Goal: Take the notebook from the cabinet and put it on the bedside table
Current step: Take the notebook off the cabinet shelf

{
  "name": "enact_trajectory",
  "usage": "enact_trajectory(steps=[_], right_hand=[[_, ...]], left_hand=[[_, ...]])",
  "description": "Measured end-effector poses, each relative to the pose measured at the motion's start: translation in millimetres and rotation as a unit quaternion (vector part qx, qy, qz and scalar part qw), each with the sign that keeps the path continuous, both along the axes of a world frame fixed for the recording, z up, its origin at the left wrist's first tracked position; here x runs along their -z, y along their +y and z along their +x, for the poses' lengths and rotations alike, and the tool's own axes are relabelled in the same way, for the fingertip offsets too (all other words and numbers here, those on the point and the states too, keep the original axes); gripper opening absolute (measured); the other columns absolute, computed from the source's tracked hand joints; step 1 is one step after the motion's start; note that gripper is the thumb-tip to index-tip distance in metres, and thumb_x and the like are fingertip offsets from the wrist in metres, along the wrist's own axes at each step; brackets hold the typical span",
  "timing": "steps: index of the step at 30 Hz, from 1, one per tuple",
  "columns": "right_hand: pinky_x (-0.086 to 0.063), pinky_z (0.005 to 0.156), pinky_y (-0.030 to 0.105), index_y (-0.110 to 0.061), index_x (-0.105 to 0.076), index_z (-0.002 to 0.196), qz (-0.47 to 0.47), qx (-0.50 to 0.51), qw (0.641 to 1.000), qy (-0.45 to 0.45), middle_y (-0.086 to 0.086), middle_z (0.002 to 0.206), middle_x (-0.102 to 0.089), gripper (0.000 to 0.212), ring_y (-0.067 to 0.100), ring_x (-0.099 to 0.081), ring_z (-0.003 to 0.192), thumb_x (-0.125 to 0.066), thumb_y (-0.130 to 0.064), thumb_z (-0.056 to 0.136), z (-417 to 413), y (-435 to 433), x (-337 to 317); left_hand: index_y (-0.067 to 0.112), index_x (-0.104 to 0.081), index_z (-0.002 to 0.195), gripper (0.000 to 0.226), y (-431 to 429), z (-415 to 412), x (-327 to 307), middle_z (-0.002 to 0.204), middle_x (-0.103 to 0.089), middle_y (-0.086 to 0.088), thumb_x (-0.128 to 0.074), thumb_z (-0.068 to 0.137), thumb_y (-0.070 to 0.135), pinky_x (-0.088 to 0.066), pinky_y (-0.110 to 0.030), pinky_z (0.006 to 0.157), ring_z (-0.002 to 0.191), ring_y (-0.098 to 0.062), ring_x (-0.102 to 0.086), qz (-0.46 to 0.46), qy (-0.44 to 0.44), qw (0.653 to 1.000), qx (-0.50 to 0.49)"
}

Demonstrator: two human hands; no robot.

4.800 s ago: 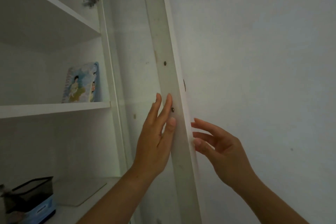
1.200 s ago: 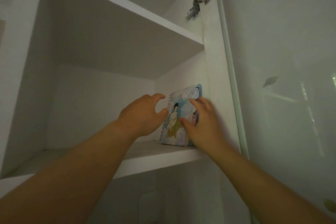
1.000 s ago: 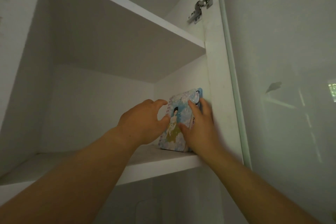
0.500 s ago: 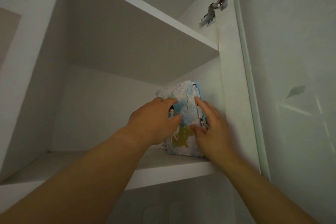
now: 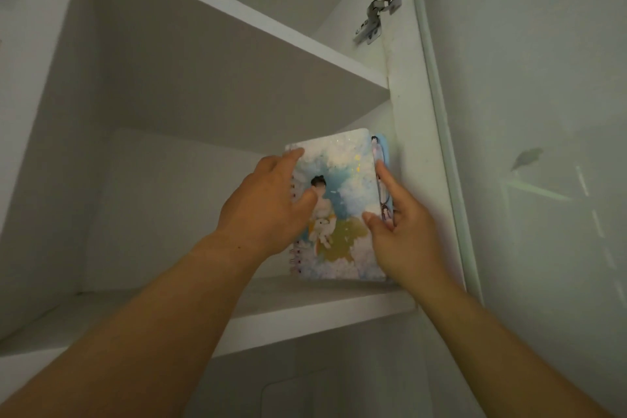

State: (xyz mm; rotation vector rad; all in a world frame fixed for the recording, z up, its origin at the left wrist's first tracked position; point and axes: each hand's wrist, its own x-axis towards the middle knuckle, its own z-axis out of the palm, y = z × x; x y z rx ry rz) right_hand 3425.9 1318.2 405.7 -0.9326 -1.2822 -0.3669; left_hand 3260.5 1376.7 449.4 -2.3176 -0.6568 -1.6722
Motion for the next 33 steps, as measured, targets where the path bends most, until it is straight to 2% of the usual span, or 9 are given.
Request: enact_trajectory(steps=[4, 10, 13, 16, 19, 23, 29, 31, 33], right_hand=[[-0.055, 0.086, 0.042, -0.046, -0.035, 0.134, 0.006, -0.015, 0.999, 0.029, -0.01, 0.129, -0.054, 0.067, 0.014, -0.059, 0.11, -0.056, -0.003, 0.088, -2.5, -24.5, -5.1], [-0.055, 0.084, 0.028, -0.038, -0.036, 0.136, 0.016, -0.012, 0.999, 0.029, -0.01, 0.127, -0.055, 0.067, 0.009, -0.06, 0.105, -0.058, 0.001, 0.086, -9.7, -62.2, 1.2], [-0.052, 0.077, 0.013, -0.037, -0.036, 0.137, 0.017, -0.007, 0.999, 0.029, -0.012, 0.125, -0.055, 0.066, 0.006, -0.06, 0.102, -0.057, 0.0, 0.087, -16.0, -80.1, 10.1], [-0.05, 0.085, 0.015, -0.035, -0.037, 0.137, 0.04, 0.012, 0.999, 0.033, -0.013, 0.128, -0.055, 0.066, 0.005, -0.06, 0.106, -0.057, 0.001, 0.086, -22.1, -98.1, 18.4], [-0.05, 0.081, 0.012, -0.034, -0.039, 0.136, 0.058, 0.02, 0.998, 0.032, -0.017, 0.121, -0.057, 0.065, 0.0, -0.061, 0.099, -0.056, 0.003, 0.086, -28.6, -120.3, 30.4], [-0.051, 0.074, 0.009, -0.035, -0.038, 0.136, 0.057, 0.035, 0.997, 0.033, -0.017, 0.121, -0.057, 0.064, 0.001, -0.061, 0.099, -0.056, 0.001, 0.087, -37.6, -147.6, 56.8], [-0.05, 0.075, 0.009, -0.042, -0.037, 0.131, 0.013, 0.041, 0.997, 0.056, -0.027, 0.114, -0.057, 0.066, -0.011, -0.06, 0.095, -0.056, 0.003, 0.086, -49.4, -172.5, 126.0], [-0.049, 0.071, 0.006, -0.042, -0.036, 0.128, -0.011, 0.04, 0.997, 0.071, -0.028, 0.112, -0.057, 0.066, -0.014, -0.06, 0.091, -0.055, 0.004, 0.086, -52.4, -176.5, 154.9], [-0.049, 0.071, 0.006, -0.042, -0.036, 0.127, -0.038, 0.039, 0.995, 0.088, -0.024, 0.113, -0.058, 0.066, -0.014, -0.061, 0.091, -0.055, 0.005, 0.085, -55.9, -178.5, 182.3]], left_hand=[[0.032, -0.023, 0.141, 0.057, -7.6, -2.7, 0.8, 0.144, -0.033, -0.001, -0.048, 0.09, 0.038, -0.031, -0.024, 0.088, 0.119, -0.014, -0.042, -0.024, -0.036, 0.997, 0.068], [0.034, -0.027, 0.139, 0.055, -22.7, -4.3, 13.8, 0.139, -0.039, 0.002, -0.049, 0.089, 0.04, -0.039, -0.033, 0.095, 0.122, -0.016, -0.043, -0.06, -0.051, 0.984, 0.162], [0.032, -0.029, 0.138, 0.055, -32.4, -6.9, 26.4, 0.139, -0.041, 0.004, -0.049, 0.088, 0.041, -0.041, -0.029, 0.086, 0.114, -0.011, -0.047, -0.081, -0.047, 0.978, 0.187], [0.031, -0.03, 0.138, 0.055, -48.1, -10.2, 40.3, 0.132, -0.046, 0.011, -0.05, 0.088, 0.039, -0.041, -0.018, 0.076, 0.107, -0.008, -0.052, -0.095, -0.043, 0.969, 0.226], [0.042, -0.036, 0.122, 0.037, -73.3, -13.7, 56.7, 0.108, -0.05, 0.028, -0.051, 0.089, 0.034, -0.043, -0.006, 0.062, 0.094, -0.001, -0.057, -0.087, -0.032, 0.957, 0.274], [0.045, -0.039, 0.114, 0.031, -97.8, -18.5, 81.2, 0.105, -0.053, 0.029, -0.052, 0.088, 0.034, -0.052, -0.022, 0.074, 0.095, -0.003, -0.061, -0.098, -0.037, 0.939, 0.329], [0.046, -0.046, 0.107, 0.031, -118.4, -23.5, 156.1, 0.097, -0.061, 0.032, -0.054, 0.087, 0.024, -0.048, -0.007, 0.063, 0.091, 0.01, -0.06, -0.177, -0.04, 0.895, 0.407], [0.048, -0.045, 0.109, 0.035, -120.2, -25.1, 188.3, 0.102, -0.06, 0.036, -0.055, 0.087, 0.022, -0.049, -0.009, 0.069, 0.093, 0.011, -0.059, -0.198, -0.03, 0.893, 0.403], [0.048, -0.044, 0.118, 0.04, -120.3, -28.3, 218.8, 0.112, -0.058, 0.028, -0.055, 0.087, 0.026, -0.049, -0.012, 0.077, 0.099, 0.01, -0.057, -0.21, -0.027, 0.898, 0.385]])
